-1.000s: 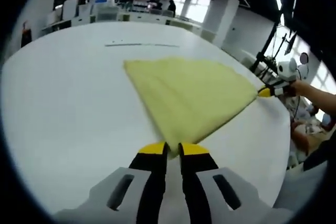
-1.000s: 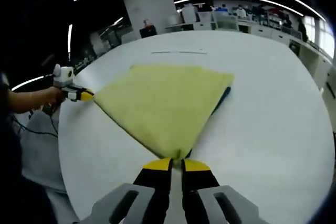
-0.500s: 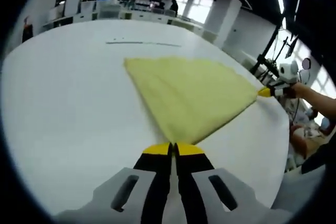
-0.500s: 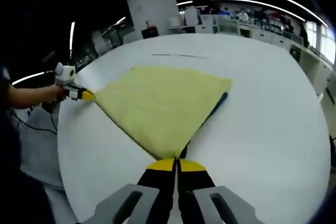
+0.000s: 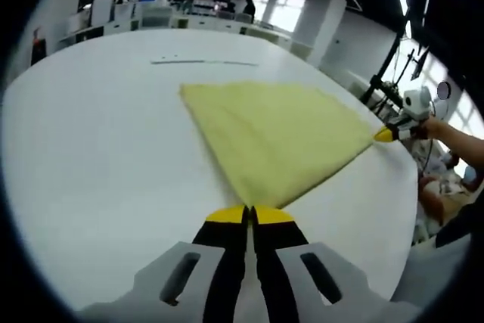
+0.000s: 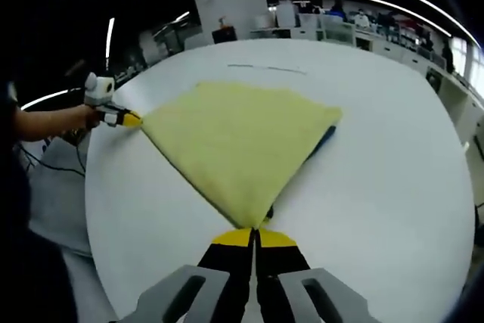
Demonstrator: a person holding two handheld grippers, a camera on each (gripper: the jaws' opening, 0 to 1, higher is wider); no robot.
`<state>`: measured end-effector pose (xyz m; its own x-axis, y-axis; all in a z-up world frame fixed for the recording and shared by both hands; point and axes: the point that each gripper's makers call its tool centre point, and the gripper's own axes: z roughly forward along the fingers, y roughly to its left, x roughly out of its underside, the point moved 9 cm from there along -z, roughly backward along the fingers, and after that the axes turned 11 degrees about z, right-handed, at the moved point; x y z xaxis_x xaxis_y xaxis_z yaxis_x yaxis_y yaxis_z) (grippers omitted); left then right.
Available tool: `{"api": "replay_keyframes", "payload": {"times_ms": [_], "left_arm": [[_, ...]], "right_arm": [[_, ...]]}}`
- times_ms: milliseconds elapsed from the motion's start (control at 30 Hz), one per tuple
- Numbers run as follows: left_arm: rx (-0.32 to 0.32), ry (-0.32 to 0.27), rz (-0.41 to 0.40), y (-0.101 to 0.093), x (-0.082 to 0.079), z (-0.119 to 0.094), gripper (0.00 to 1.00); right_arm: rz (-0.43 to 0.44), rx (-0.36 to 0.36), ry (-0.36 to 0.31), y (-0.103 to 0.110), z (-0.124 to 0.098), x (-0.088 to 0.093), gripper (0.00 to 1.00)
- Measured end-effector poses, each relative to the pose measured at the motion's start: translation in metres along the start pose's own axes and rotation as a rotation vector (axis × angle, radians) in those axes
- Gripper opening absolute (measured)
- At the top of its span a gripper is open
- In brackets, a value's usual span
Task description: Fold the garment on the visible template until the final outline fits inside the template.
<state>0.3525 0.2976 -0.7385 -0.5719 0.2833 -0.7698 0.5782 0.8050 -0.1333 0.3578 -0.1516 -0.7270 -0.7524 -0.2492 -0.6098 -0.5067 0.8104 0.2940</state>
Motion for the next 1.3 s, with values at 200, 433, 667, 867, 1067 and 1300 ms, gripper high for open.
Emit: {"api": "replay_keyframes", "payload": {"times_ms": [200,433,667,867,1067,1300], "left_arm": [[0.002,0.000,-0.010,-0.005,0.004,-0.004,0.00],[0.002,-0.007,-0.034,-0.013,0.013,-0.012,0.00],[-0.001,-0.006,-0.030,-0.020,0.018,-0.019,0.00],[-0.005,0.000,-0.015,-0.027,0.022,-0.023,0.00],[-0.019,0.001,-0.026,-0.033,0.027,-0.026,0.00],[-0.032,-0.008,-0.051,-0.037,0.031,-0.030,0.00]], "right_arm": [[0.015,0.002,0.005,0.000,-0.002,0.004,0.00],[0.027,-0.001,0.005,0.004,-0.008,0.014,0.00],[0.046,-0.003,-0.002,0.009,-0.012,0.023,0.00],[0.050,0.004,-0.006,0.012,-0.015,0.028,0.00],[0.064,0.005,-0.015,0.013,-0.018,0.033,0.00],[0.082,0.006,-0.026,0.016,-0.022,0.040,0.00]]}}
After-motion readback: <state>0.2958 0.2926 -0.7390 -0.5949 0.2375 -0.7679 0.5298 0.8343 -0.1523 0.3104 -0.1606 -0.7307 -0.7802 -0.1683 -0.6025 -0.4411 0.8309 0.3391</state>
